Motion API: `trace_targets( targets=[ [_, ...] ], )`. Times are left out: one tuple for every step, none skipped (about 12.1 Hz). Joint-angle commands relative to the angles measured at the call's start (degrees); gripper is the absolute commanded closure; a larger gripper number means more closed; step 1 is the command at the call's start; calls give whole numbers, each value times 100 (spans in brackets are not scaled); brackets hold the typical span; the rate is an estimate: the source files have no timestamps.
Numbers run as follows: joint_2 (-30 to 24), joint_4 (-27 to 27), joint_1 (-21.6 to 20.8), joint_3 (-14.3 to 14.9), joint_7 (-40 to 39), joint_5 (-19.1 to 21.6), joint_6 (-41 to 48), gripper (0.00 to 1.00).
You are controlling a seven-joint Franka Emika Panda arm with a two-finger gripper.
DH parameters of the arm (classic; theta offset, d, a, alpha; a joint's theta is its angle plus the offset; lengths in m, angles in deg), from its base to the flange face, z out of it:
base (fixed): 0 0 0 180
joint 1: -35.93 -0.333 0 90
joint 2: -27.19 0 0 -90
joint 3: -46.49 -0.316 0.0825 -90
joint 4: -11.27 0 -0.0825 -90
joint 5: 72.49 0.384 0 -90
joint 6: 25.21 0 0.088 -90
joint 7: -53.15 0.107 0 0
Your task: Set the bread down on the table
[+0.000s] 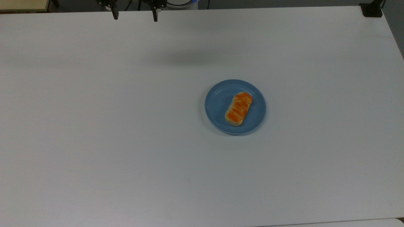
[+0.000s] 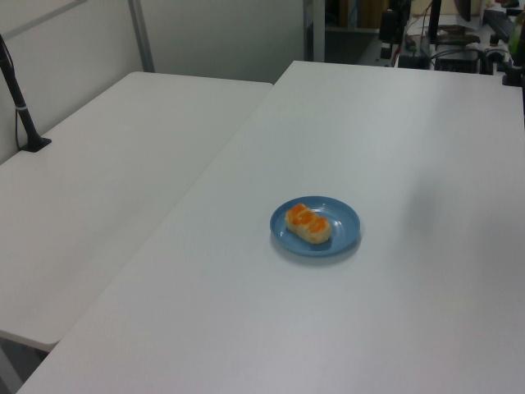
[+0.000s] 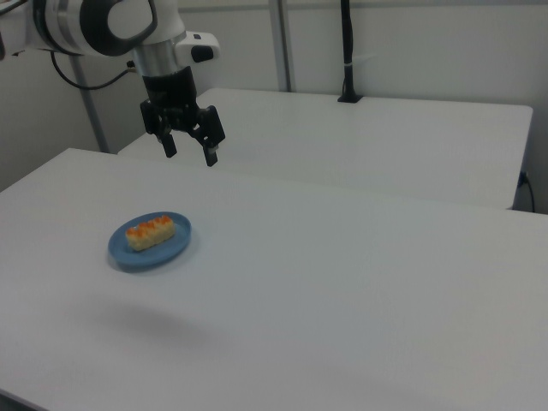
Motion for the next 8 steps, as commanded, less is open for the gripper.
trace_targets(
  targets=[
    [-64,-104,-71,57,-126,-27,-156,0],
    [-56,-95,-71,57,-109,-27,-156,0],
    [-56,-95,-80,57,-109,-27,-156,0],
    [-64,-95,-80,57,-100,-27,-164,0],
    [-56,-95,-80,57,-65,-18,-164,0],
    [-64,-87,-80,57,-56,-18,-164,0],
    [-64,-87,-80,57,-56,-18,-164,0],
    [-64,-87,-88,40,-56,-18,-164,0]
  ],
)
